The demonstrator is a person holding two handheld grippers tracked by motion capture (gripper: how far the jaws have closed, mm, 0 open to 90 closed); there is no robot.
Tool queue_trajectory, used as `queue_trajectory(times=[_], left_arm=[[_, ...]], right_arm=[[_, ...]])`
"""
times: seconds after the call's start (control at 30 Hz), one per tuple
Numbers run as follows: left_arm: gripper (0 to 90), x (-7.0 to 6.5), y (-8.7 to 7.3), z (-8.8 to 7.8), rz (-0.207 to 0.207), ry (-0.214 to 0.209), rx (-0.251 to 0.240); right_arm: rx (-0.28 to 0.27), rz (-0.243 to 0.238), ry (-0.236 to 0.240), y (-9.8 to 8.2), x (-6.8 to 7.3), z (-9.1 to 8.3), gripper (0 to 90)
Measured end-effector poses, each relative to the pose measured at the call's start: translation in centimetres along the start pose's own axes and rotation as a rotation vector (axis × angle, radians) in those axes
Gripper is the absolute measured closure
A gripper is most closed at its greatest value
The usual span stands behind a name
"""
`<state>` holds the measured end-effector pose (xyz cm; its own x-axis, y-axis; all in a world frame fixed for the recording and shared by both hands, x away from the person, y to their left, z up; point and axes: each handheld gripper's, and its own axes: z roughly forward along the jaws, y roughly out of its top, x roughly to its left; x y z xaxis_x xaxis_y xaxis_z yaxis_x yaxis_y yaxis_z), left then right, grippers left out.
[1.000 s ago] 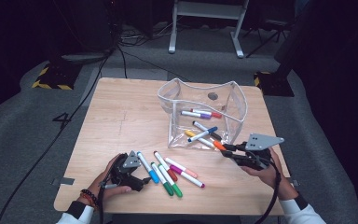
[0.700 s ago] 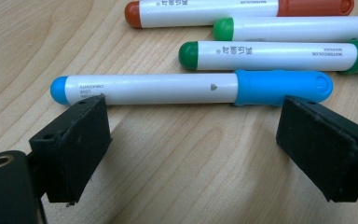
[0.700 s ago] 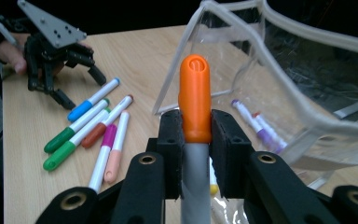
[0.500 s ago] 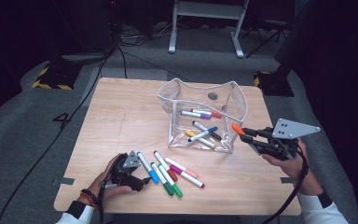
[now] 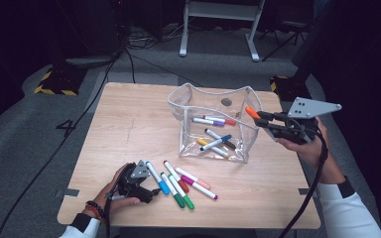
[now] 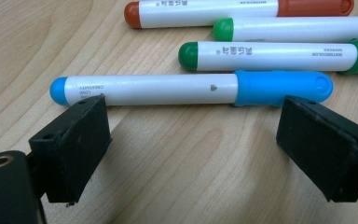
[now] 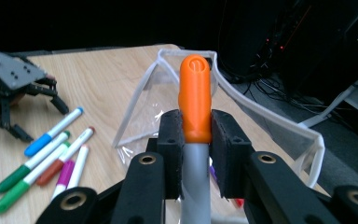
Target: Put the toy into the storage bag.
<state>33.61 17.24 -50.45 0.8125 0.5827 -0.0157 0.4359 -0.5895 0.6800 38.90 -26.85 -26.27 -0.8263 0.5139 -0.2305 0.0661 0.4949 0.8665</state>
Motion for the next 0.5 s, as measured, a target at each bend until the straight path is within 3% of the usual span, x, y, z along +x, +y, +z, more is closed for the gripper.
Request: queue_trajectory(times=[0.2, 0.23, 0.5], left_arm=[[10.0, 0.0, 0.0, 0.0, 0.0, 0.0, 0.0], [10.0, 0.0, 0.0, 0.0, 0.0, 0.0, 0.0], [10.1, 0.0, 0.0, 0.0, -0.001, 0.0, 0.0]], right_arm=[[0.023, -0.014, -0.002, 1.6, -0.9, 1.5, 75.2], [0.029, -0.007, 0.004, 2.3, -1.3, 2.5, 75.3], [0.084, -0.012, 0.003, 3.4, -2.3, 5.9, 75.2]])
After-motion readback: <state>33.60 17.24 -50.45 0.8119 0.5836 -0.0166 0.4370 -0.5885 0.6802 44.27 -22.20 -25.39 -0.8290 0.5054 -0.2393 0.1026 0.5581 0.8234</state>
